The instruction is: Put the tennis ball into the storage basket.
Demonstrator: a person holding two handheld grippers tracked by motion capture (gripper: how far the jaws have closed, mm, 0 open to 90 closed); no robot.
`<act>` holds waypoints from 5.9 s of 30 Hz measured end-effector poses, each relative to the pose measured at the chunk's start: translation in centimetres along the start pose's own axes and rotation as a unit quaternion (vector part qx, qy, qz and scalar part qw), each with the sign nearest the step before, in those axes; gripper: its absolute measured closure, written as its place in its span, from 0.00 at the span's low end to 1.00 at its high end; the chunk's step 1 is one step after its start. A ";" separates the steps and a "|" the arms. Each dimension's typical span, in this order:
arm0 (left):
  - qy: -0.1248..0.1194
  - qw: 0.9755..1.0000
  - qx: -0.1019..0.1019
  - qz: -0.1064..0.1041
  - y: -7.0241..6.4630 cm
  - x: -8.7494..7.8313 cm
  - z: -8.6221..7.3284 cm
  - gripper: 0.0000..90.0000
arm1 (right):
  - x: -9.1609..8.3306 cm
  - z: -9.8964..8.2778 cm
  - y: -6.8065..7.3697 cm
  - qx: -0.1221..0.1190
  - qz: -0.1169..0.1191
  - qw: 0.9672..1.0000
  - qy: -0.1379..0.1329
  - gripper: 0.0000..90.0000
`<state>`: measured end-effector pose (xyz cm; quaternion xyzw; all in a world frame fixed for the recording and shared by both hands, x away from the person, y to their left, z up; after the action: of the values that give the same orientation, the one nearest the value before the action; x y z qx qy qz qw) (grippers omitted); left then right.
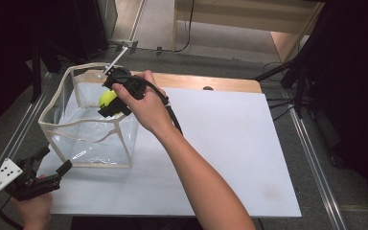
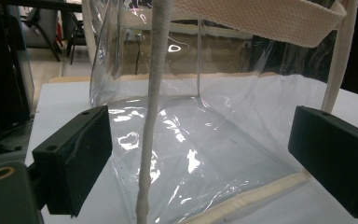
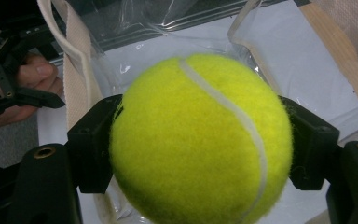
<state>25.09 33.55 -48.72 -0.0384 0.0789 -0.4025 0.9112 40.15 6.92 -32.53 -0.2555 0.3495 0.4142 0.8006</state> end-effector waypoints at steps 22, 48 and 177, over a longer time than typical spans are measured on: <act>0.002 1.000 0.001 0.000 0.0 0.0 0.0 0.07 | 0.1 -0.8 0.2 -0.022 0.000 1.000 -0.012 0.19; 0.002 1.000 0.000 0.000 -0.1 0.1 0.0 0.07 | -3.5 -4.4 -1.3 0.036 -0.038 0.996 -0.074 0.10; 0.011 1.000 0.006 0.004 -0.3 0.1 -0.1 0.07 | -7.5 -38.3 -2.3 0.260 -0.204 0.934 -0.137 0.00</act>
<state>24.96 33.30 -48.80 -0.0285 0.0862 -0.3994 0.9123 25.65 -24.67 -50.48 -0.0452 0.2722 0.1681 0.9464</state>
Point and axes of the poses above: each handheld gripper's, and its own axes: x roughly forward along the jaws, z roughly out of its top, y roughly to its left, the point moved 3 cm from there along x, roughly forward along the jaws, and after that the axes turned 15 degrees about -z, right-handed, at the moved point
